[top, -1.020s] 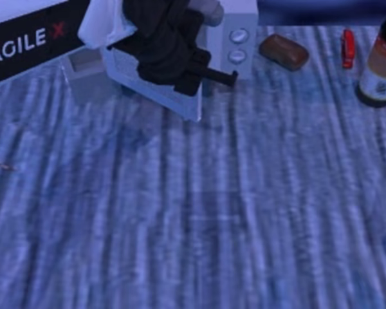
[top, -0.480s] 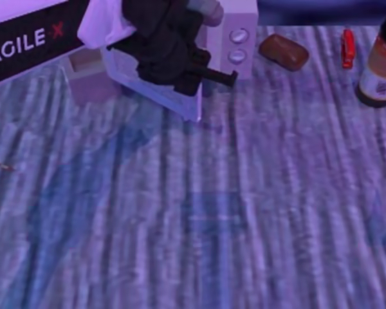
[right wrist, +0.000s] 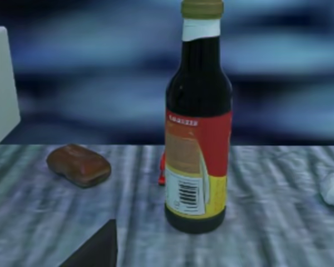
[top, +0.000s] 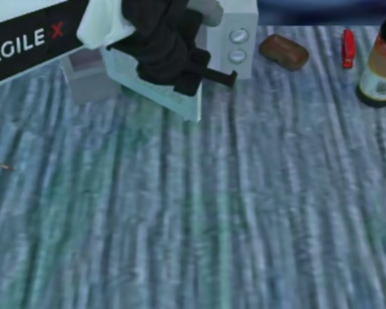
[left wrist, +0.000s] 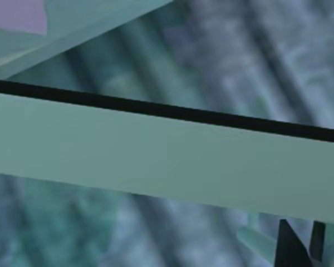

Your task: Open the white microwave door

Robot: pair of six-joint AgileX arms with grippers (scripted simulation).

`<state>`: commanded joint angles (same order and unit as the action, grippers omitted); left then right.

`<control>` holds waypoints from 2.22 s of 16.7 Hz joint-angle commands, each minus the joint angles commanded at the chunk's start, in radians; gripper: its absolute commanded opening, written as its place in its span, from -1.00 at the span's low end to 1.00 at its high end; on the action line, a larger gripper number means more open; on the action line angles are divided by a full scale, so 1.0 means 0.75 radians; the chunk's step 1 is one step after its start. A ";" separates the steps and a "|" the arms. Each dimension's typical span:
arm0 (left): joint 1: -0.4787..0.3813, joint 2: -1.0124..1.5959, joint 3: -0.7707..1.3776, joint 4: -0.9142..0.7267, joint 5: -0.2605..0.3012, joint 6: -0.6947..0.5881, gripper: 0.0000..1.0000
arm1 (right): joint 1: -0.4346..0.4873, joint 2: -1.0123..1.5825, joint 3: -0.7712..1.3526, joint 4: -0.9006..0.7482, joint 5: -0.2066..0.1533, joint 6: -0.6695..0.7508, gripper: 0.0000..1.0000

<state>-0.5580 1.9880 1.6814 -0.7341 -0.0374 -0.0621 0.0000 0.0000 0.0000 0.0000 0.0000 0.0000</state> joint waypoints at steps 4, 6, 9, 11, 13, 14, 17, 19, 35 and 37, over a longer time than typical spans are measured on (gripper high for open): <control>0.000 0.000 0.000 0.000 0.000 0.000 -1.00 | 0.000 0.000 0.000 0.000 0.000 0.000 1.00; 0.000 0.000 0.000 0.000 0.000 0.000 -1.00 | 0.000 0.000 0.000 0.000 0.000 0.000 1.00; -0.007 -0.001 -0.004 0.001 0.012 -0.002 -1.00 | 0.000 0.000 0.000 0.000 0.000 0.000 1.00; 0.007 -0.025 -0.035 0.011 0.031 0.038 -1.00 | 0.000 0.000 0.000 0.000 0.000 0.000 1.00; 0.028 -0.060 -0.080 0.025 0.062 0.099 -1.00 | 0.000 0.000 0.000 0.000 0.000 0.000 1.00; 0.037 -0.076 -0.102 0.031 0.078 0.129 -1.00 | 0.000 0.000 0.000 0.000 0.000 0.000 1.00; 0.050 -0.096 -0.133 0.037 0.099 0.170 -1.00 | 0.000 0.000 0.000 0.000 0.000 0.000 1.00; 0.050 -0.096 -0.133 0.037 0.099 0.170 -1.00 | 0.000 0.000 0.000 0.000 0.000 0.000 1.00; 0.050 -0.096 -0.133 0.037 0.099 0.170 -1.00 | 0.000 0.000 0.000 0.000 0.000 0.000 1.00; 0.050 -0.096 -0.133 0.037 0.099 0.170 -1.00 | 0.000 0.000 0.000 0.000 0.000 0.000 1.00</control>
<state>-0.5205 1.9161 1.5815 -0.7063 0.0368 0.0651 0.0000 0.0000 0.0000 0.0000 0.0000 0.0000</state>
